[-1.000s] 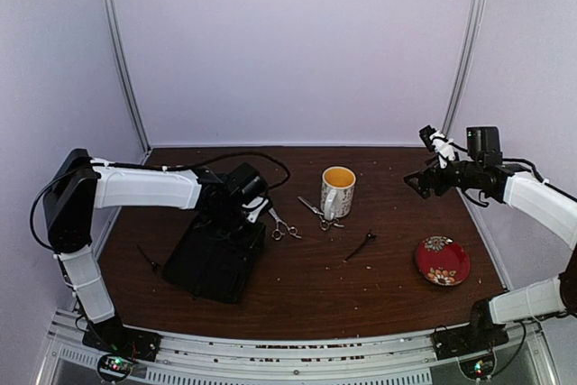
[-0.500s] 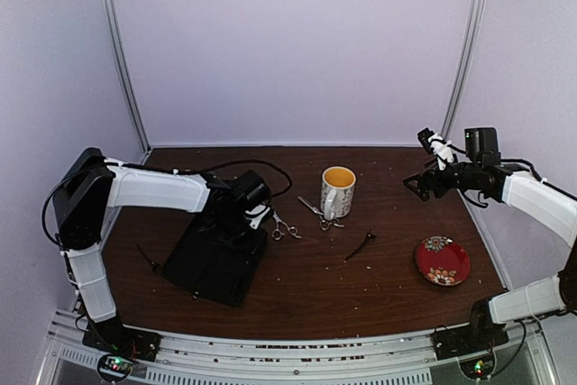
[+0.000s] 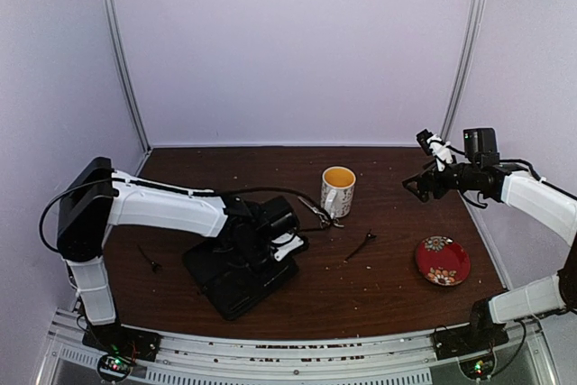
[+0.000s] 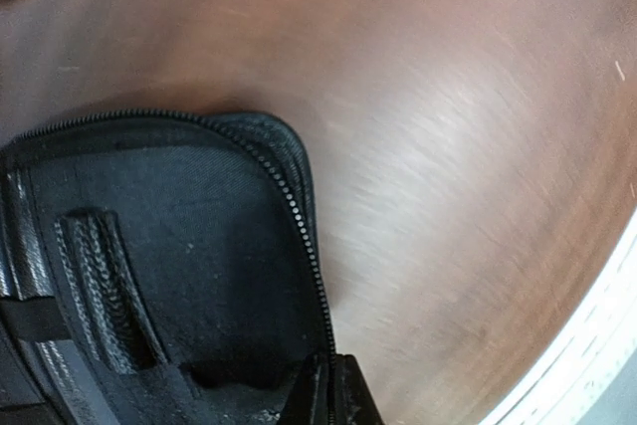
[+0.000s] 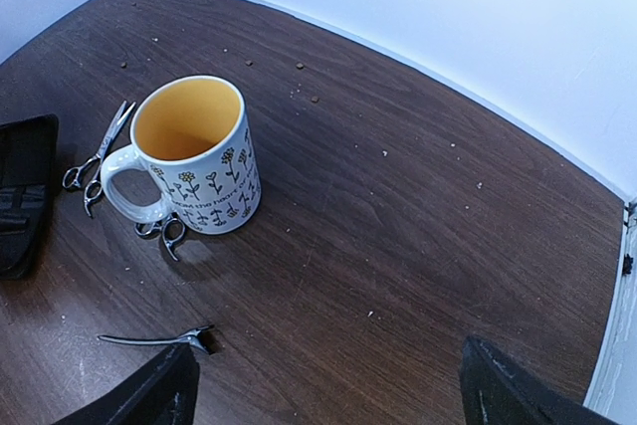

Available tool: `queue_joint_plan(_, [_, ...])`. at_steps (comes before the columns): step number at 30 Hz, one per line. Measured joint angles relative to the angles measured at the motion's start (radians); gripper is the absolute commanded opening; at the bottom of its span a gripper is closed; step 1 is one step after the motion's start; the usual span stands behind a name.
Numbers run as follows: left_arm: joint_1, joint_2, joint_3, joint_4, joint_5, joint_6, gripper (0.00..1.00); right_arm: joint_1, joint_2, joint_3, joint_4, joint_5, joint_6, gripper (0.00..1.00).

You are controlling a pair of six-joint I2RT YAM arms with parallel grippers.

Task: Sort the hair-cutting tools

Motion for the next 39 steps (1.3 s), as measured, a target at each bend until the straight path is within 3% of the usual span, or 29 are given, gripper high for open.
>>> queue_joint_plan(14, [-0.213,-0.040,-0.098,-0.021,-0.024,0.263,0.01,0.001,-0.007,-0.014,-0.007,-0.082,-0.037,0.89])
queue_joint_plan(21, [-0.227,-0.098,-0.110,-0.040,-0.118,0.301,0.33,0.002,-0.016,-0.030,-0.010,-0.109,-0.063,0.82])
queue_joint_plan(26, [-0.227,-0.225,-0.086,-0.085,-0.249,0.294,0.55,0.013,-0.023,-0.030,-0.039,-0.127,-0.122,0.79])
queue_joint_plan(30, [-0.207,-0.294,-0.027,-0.105,-0.406,0.278,0.65,0.076,-0.022,0.000,-0.111,-0.097,-0.191,0.71])
queue_joint_plan(34, [-0.100,-0.325,0.033,-0.104,-0.550,0.234,0.71,0.225,0.016,0.072,-0.193,0.002,-0.310,0.68])
queue_joint_plan(37, [0.061,-0.340,0.097,-0.068,-0.559,0.183,0.89,0.336,0.062,0.087,-0.232,0.095,-0.399,0.71])
queue_joint_plan(39, [0.154,-0.369,0.113,-0.019,-0.564,0.159,0.94,0.398,0.106,0.091,-0.264,0.156,-0.454,0.72])
